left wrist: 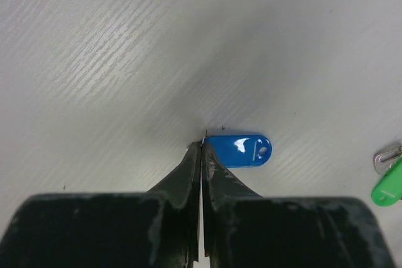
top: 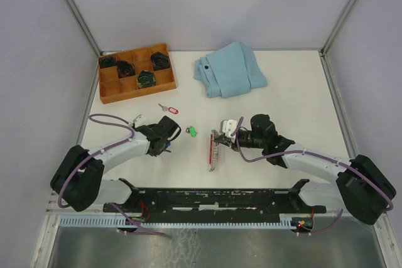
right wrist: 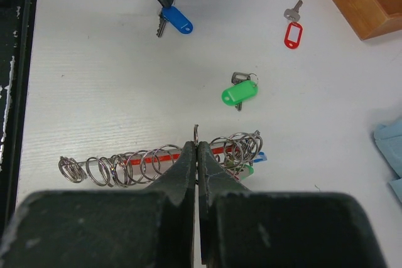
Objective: Put the keys on the keyring
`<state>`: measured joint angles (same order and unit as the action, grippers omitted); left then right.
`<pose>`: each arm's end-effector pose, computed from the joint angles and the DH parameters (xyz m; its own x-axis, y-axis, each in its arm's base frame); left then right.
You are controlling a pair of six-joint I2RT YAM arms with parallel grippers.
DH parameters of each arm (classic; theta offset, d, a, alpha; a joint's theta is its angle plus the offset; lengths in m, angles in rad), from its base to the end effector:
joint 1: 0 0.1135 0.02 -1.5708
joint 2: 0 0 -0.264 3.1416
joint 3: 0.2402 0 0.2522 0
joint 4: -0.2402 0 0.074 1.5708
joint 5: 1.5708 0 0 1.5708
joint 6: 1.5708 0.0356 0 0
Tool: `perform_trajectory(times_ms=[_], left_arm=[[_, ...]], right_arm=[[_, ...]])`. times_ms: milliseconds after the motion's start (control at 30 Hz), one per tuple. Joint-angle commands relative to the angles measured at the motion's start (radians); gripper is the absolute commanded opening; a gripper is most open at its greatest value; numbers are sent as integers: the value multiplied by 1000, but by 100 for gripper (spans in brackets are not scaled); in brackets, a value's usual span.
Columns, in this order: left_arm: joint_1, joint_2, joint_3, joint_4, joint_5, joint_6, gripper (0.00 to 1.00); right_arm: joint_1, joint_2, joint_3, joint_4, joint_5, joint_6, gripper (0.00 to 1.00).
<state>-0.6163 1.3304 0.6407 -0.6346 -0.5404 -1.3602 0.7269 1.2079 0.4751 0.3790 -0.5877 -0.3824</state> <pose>0.1818 -0.1063 0.1590 -0.5500 -0.6381 -0.5389 -0.6917 0.7096 -0.1343 0.1705 0.1780 0.2051 0.1112 -0.3167 -0.9420 -0.9703 0.1704 -0.1718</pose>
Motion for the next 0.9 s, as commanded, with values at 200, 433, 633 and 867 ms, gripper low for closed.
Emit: perform_trajectory(times_ms=[200,433,633,867], left_arm=[[-42,-113,37,41,-107,331,3],[-145,-246,-32,377,-47,749,3],[-150,-321,-178,762,143,1073,3],[-149,-316,-344,1180,369,1439,3]], right_arm=[[10,-48,21,32,-19,-3,1],[9,-44,29,10,21,5,1],[8,-23,8,51,30,-4,1],[7,-58,-5,40,71,9,1]])
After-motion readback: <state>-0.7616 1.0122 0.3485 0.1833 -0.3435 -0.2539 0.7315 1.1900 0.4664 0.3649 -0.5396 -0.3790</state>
